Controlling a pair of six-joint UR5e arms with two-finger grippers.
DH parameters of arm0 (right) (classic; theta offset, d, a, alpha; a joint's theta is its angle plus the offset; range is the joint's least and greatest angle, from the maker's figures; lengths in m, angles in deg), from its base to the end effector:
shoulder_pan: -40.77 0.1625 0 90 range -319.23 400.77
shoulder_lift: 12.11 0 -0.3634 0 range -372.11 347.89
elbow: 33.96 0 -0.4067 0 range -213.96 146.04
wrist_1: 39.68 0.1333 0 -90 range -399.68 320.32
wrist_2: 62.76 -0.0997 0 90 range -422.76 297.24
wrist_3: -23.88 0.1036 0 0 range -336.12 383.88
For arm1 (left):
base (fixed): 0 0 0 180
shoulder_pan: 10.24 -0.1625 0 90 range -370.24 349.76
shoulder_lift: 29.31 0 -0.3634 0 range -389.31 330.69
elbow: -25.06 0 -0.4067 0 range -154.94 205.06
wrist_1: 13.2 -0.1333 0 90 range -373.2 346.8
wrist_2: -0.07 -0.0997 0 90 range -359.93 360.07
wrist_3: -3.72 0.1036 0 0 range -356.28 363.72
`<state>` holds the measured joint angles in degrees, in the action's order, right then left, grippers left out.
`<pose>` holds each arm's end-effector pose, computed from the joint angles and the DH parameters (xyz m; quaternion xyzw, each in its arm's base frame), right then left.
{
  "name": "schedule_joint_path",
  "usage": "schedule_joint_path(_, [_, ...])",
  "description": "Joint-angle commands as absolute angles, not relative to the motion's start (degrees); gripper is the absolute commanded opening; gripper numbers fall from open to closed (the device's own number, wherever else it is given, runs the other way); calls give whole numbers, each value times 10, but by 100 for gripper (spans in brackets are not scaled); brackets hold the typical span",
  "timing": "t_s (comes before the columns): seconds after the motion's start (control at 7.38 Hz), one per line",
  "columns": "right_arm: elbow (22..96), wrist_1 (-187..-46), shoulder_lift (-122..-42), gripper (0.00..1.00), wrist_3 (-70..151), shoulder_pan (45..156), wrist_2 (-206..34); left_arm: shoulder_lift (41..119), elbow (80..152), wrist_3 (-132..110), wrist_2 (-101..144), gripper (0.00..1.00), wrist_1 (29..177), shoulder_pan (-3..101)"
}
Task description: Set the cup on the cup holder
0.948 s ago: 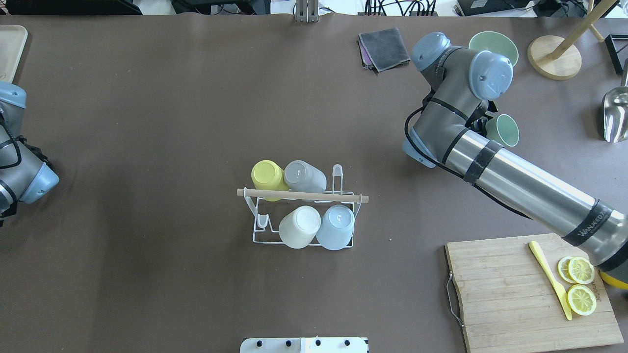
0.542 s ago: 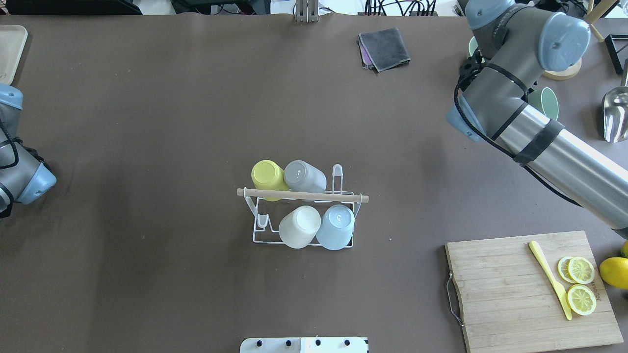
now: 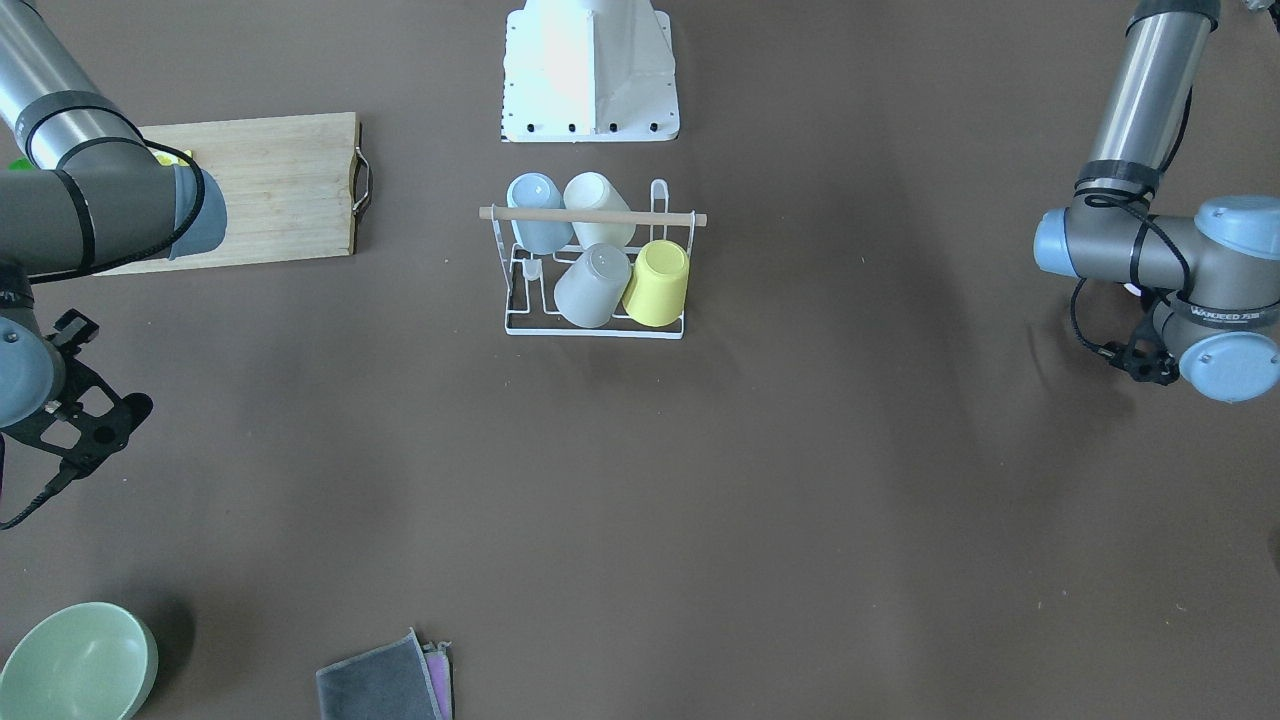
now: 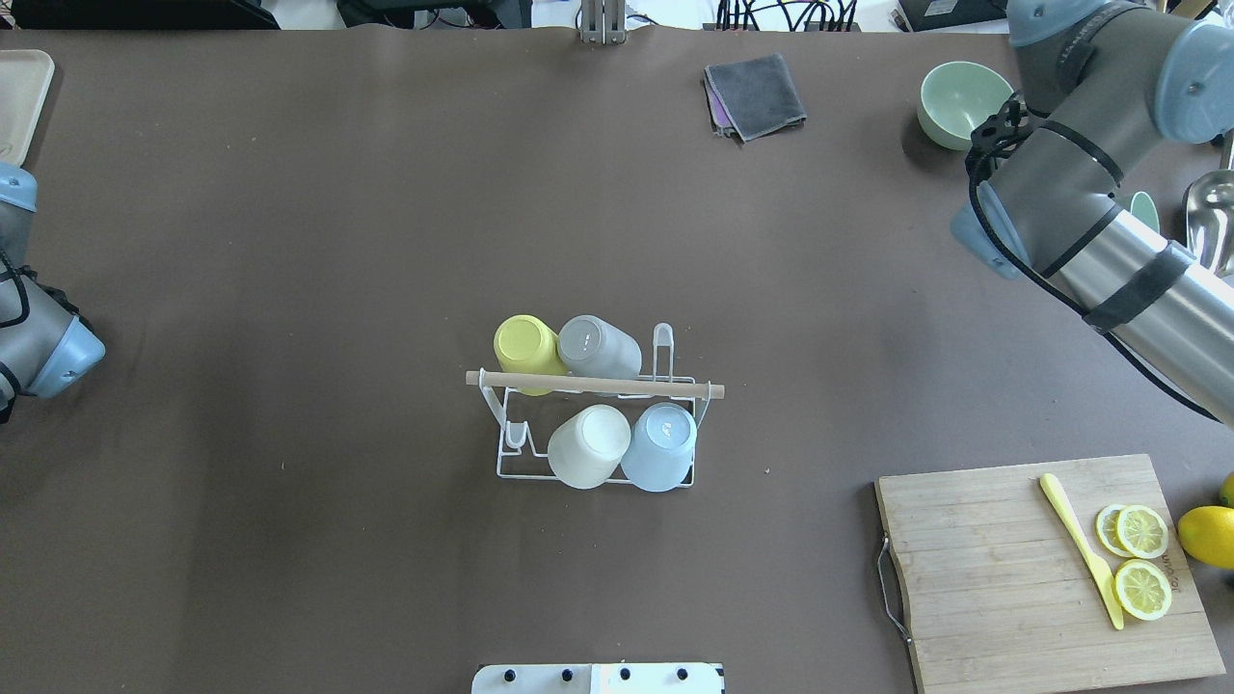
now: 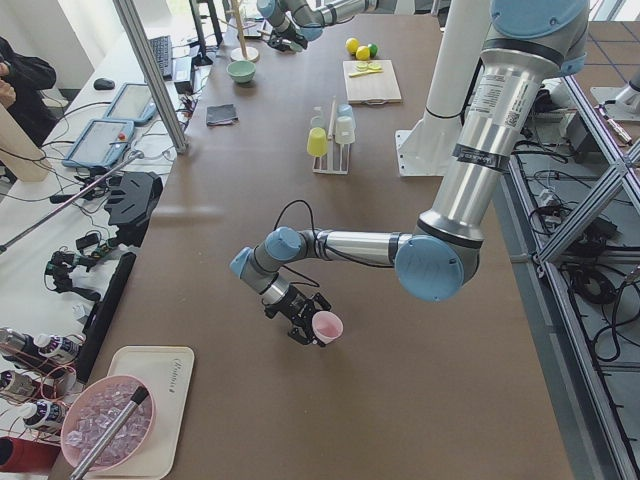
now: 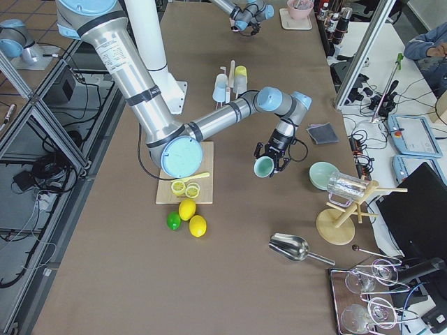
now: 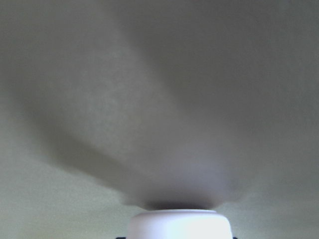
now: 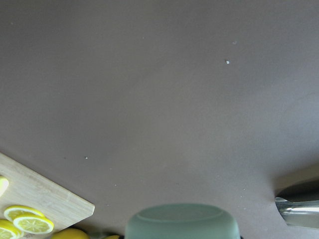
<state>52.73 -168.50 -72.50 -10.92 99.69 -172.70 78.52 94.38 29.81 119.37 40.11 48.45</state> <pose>-0.2364 -0.5819 0.4149 -0.1018 -0.1755 -0.5165 0.8319 0.2084 -0.5016 0.6618 -0.3377 0.2229 0.3622 0.8397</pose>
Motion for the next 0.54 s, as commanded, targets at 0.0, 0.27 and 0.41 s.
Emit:
schedule_joint_path(0.0, [561,-1691,-735,0,-110,994,-1731,794,979,327,1160,0,361,495])
schedule_joint_path(0.27, [607,-1696,-733,0,-106,1021,-1732,802,1028,344,1155,0,347,539])
schedule_joint_path(0.41, [651,-1697,-747,0,-103,1026,-1733,803,1081,343,1154,0,331,553])
